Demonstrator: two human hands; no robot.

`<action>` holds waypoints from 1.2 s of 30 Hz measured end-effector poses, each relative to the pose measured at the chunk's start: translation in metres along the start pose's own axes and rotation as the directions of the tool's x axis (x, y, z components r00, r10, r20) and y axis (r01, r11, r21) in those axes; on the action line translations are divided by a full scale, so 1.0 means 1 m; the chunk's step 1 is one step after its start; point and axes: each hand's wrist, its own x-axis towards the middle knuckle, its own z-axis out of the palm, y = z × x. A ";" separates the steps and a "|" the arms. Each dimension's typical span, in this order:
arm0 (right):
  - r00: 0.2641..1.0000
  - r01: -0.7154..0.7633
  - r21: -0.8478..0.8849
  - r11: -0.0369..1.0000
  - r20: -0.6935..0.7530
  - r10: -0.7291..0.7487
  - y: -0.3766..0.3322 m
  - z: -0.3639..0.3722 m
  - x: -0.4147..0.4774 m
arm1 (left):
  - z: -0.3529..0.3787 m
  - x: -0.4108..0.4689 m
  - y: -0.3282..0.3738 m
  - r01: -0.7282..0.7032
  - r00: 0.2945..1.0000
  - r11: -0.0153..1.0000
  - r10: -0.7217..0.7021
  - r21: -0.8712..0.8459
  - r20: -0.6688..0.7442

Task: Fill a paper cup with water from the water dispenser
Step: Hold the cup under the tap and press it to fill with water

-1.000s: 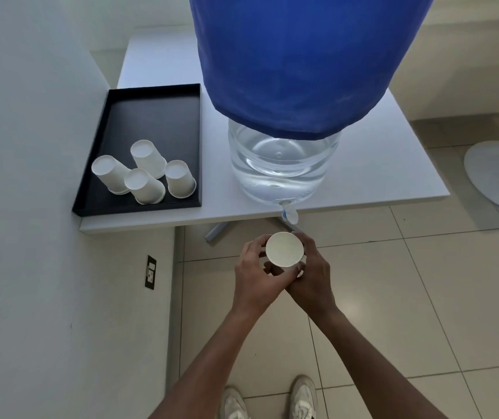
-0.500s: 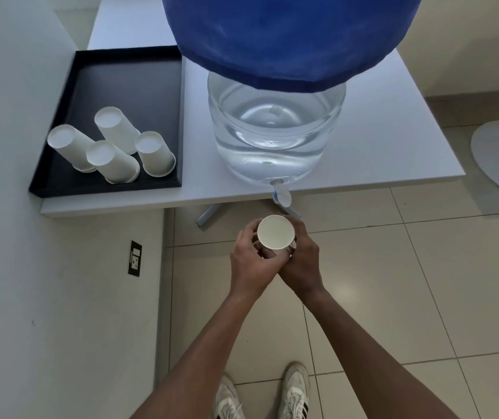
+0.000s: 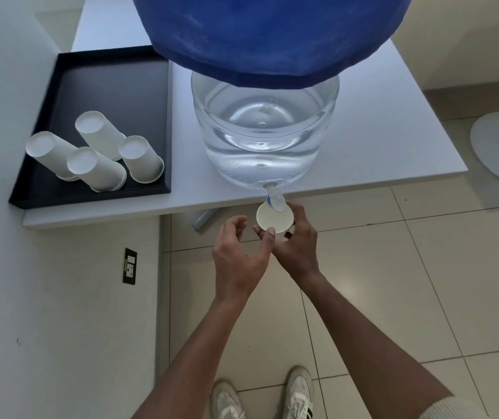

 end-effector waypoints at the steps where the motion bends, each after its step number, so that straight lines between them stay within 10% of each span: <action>1: 1.000 -0.003 0.005 1.000 -0.005 0.003 -0.001 0.001 0.004 | -0.001 0.003 0.004 -0.058 0.998 0.997 0.059 0.046 -0.015; 18: 0.998 0.044 0.019 0.999 -0.049 -0.043 -0.013 0.003 0.007 | -0.015 0.041 0.036 -0.629 0.778 0.719 0.583 0.296 0.236; 36: 0.995 0.067 -0.019 0.998 -0.072 -0.068 -0.008 -0.001 0.004 | -0.021 0.067 0.069 -0.483 0.870 0.865 0.455 0.139 0.189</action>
